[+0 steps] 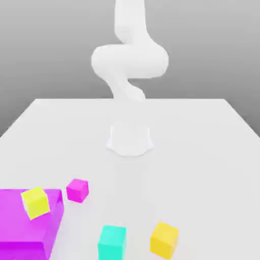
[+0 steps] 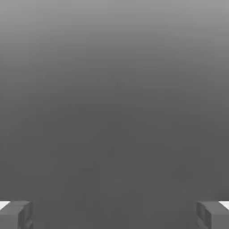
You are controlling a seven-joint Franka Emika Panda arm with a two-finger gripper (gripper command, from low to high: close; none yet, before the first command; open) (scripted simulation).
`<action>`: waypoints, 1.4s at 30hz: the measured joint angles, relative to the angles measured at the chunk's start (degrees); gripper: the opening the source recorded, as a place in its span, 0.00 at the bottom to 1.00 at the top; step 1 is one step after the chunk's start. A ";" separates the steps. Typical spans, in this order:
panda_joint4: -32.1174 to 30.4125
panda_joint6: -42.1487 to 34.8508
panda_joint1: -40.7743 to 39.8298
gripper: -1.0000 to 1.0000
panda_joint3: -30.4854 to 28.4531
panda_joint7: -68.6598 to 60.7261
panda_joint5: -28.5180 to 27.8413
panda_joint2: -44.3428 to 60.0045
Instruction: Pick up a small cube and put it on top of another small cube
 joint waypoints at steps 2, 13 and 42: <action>-0.83 1.80 -0.27 0.50 -0.08 0.27 -0.01 4.43; -5.15 11.15 -1.44 0.50 -0.80 1.64 0.01 27.36; -9.48 24.39 -3.09 0.00 -1.16 2.50 1.01 56.66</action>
